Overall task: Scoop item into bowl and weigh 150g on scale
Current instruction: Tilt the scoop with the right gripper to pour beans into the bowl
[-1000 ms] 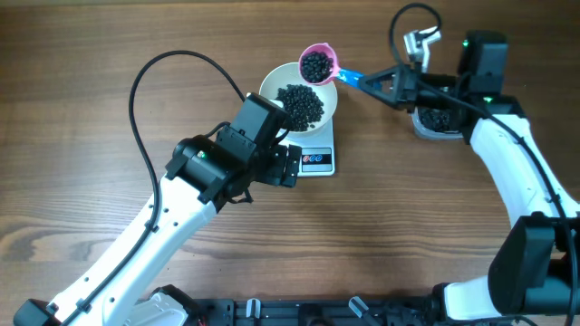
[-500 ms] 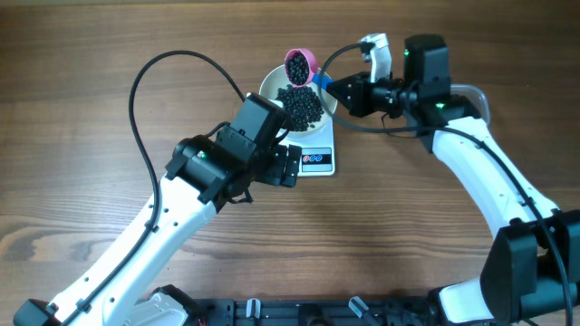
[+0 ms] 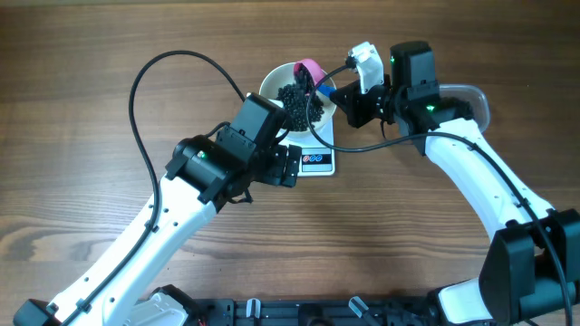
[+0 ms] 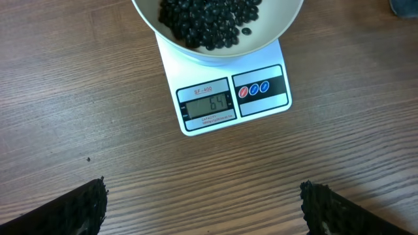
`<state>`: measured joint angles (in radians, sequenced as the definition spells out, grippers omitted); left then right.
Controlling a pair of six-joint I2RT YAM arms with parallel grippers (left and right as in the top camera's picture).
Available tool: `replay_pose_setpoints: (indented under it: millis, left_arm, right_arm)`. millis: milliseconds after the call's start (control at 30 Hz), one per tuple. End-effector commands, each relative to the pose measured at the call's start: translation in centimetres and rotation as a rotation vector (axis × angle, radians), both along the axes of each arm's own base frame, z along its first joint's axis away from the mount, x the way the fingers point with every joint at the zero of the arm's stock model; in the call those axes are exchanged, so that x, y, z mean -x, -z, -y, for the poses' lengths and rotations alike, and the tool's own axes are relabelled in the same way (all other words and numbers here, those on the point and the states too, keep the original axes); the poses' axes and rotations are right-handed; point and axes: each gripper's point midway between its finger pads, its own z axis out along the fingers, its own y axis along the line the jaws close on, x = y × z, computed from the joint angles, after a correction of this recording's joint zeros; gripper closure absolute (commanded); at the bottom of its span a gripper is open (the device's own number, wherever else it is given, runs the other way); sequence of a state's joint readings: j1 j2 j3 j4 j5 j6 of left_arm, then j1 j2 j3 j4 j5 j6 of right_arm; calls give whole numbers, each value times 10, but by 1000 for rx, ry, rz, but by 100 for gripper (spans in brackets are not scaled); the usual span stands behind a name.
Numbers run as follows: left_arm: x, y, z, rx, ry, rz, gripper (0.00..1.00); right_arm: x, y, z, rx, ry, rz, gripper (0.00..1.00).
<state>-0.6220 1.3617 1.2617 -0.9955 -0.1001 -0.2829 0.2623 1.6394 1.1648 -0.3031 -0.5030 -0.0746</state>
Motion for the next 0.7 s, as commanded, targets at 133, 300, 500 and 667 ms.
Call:
replay_pose_setpoints:
  millis: [133, 300, 500, 667]
  left_arm:
    - [-1, -5, 3, 13, -3, 9, 0]
    - [-1, -5, 3, 13, -3, 9, 0]
    - [-1, -5, 3, 13, -3, 9, 0]
    - [-1, -5, 3, 13, -3, 9, 0]
  right_arm:
    - [-5, 2, 0, 39, -37, 53, 96]
    - [-6, 0, 0, 41, -43, 69, 96]
    - [-4, 2, 0, 43, -44, 57, 96]
    - [-2, 4, 1, 47, -45, 43, 96]
